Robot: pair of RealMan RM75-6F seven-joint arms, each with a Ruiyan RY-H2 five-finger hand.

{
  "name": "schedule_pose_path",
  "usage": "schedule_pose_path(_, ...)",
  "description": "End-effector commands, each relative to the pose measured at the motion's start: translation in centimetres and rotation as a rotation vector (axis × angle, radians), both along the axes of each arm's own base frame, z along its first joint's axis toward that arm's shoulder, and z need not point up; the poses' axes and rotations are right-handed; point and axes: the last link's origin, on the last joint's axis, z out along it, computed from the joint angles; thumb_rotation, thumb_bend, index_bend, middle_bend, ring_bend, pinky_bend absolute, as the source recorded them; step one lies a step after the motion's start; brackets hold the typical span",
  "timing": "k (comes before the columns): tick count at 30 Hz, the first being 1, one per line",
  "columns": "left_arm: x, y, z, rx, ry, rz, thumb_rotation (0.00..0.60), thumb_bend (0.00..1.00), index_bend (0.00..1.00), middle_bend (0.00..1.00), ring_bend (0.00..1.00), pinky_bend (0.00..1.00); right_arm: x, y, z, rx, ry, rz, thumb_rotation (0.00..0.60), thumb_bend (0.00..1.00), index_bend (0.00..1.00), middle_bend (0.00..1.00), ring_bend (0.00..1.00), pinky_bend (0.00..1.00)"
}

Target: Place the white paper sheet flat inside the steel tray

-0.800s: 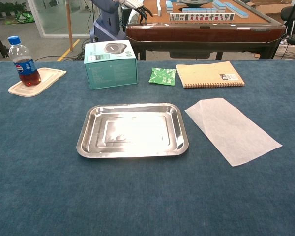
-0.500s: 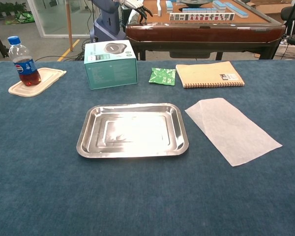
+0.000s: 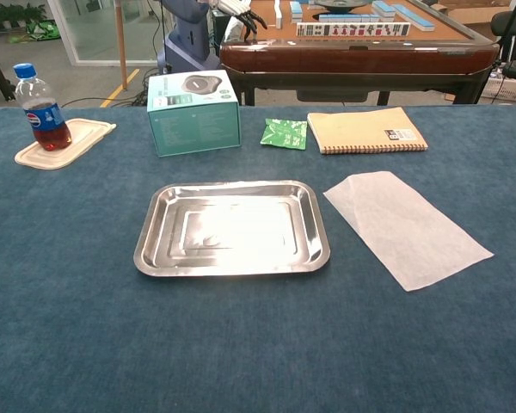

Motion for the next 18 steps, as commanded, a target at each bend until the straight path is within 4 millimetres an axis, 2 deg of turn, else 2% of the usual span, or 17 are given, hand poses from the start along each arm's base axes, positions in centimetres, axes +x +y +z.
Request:
schedule_pose_path(1,0.0,-0.1,0.1,0.000,0.002,0.001,0.600,0.31,0.19,0.12,0.14,0.11,0.7,-1.2,-1.6,0.042,0.011,0.038,0.600,0.08,0.16,0.21,0.08,0.20)
schedule_pose_path(8,-0.2,-0.7,0.5,0.016,0.001,0.007,0.600,0.31,0.19,0.12,0.14,0.11,1.6,-3.0,-5.0,0.117,0.082,0.128,0.600,0.08,0.16,0.19,0.07,0.18)
schedule_pose_path(18,-0.7,-1.3,0.8,0.021,0.003,0.031,0.600,0.31,0.19,0.12,0.14,0.11,1.8,-4.1,-8.9,0.183,0.078,0.171,0.600,0.08,0.16,0.17,0.04,0.15)
